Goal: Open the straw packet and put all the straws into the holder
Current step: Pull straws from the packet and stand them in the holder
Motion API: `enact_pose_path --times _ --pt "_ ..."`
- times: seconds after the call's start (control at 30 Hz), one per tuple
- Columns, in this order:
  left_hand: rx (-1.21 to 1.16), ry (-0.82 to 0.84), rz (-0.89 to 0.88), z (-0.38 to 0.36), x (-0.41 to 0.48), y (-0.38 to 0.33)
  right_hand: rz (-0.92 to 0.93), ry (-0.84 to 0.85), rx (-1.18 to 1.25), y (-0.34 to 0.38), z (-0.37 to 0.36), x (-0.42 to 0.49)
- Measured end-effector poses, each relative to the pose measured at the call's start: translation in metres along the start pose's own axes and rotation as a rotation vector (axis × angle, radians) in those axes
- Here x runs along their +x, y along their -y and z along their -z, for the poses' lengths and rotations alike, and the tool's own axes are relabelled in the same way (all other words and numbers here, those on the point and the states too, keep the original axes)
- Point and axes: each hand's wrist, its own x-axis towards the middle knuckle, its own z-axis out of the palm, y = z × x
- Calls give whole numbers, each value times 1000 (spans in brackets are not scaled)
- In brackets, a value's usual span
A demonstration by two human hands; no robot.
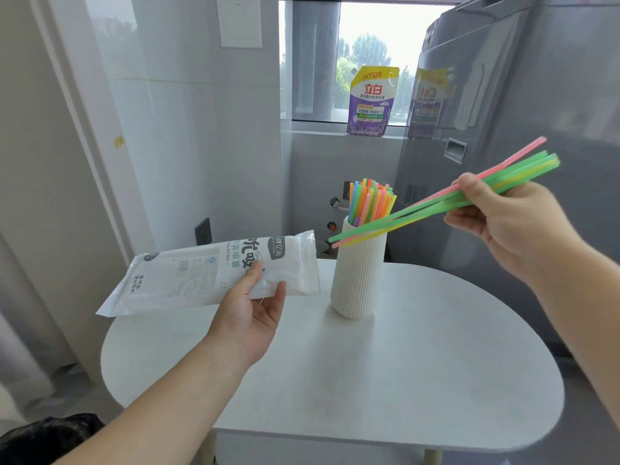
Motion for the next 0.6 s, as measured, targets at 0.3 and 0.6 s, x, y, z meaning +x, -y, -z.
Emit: enact_pose_path --times 0.3,0.6 --pt "39 14 44 -1 -1 9 140 -41 -241 39 -8 30" --pt "45 29 32 2 -1 8 252 -138 -397 44 -15 19"
